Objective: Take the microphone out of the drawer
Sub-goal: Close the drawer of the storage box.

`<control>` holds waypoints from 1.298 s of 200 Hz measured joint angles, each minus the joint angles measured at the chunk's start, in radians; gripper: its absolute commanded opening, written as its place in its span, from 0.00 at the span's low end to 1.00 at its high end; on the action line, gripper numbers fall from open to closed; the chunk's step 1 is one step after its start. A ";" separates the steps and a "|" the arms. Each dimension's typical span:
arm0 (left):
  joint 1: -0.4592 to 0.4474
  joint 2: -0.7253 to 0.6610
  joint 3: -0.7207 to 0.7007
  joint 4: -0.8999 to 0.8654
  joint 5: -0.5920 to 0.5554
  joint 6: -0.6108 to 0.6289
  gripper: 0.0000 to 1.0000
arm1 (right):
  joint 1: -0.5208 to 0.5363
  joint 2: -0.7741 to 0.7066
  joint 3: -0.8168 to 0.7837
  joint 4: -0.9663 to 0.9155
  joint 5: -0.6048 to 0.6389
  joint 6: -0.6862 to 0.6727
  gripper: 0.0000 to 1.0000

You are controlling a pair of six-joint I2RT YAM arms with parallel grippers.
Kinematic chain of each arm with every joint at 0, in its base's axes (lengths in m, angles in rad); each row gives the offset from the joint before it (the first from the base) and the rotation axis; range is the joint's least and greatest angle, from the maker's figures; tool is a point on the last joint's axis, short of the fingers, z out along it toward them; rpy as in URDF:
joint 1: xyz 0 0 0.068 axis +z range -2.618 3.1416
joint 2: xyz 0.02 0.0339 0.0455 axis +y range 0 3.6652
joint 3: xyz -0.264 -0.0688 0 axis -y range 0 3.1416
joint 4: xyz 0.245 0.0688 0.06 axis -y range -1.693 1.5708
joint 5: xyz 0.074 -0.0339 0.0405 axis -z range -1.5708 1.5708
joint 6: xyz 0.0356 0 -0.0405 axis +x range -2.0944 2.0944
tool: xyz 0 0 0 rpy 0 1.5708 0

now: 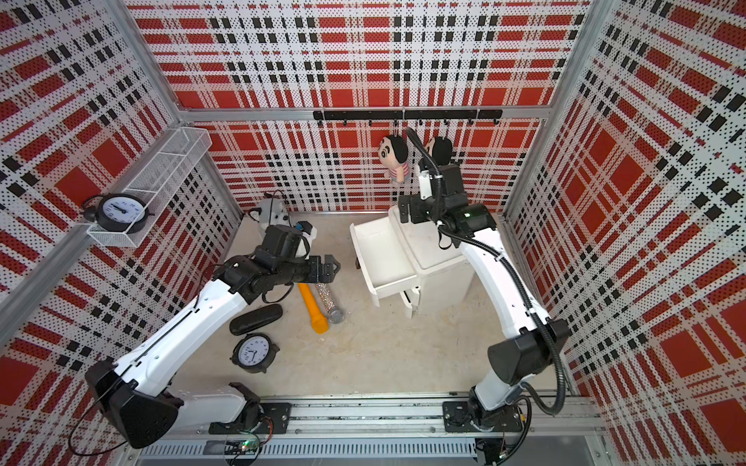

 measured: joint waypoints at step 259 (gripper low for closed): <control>-0.008 0.185 -0.083 0.147 -0.087 0.013 0.98 | -0.367 -0.083 -0.365 0.164 -0.301 0.001 1.00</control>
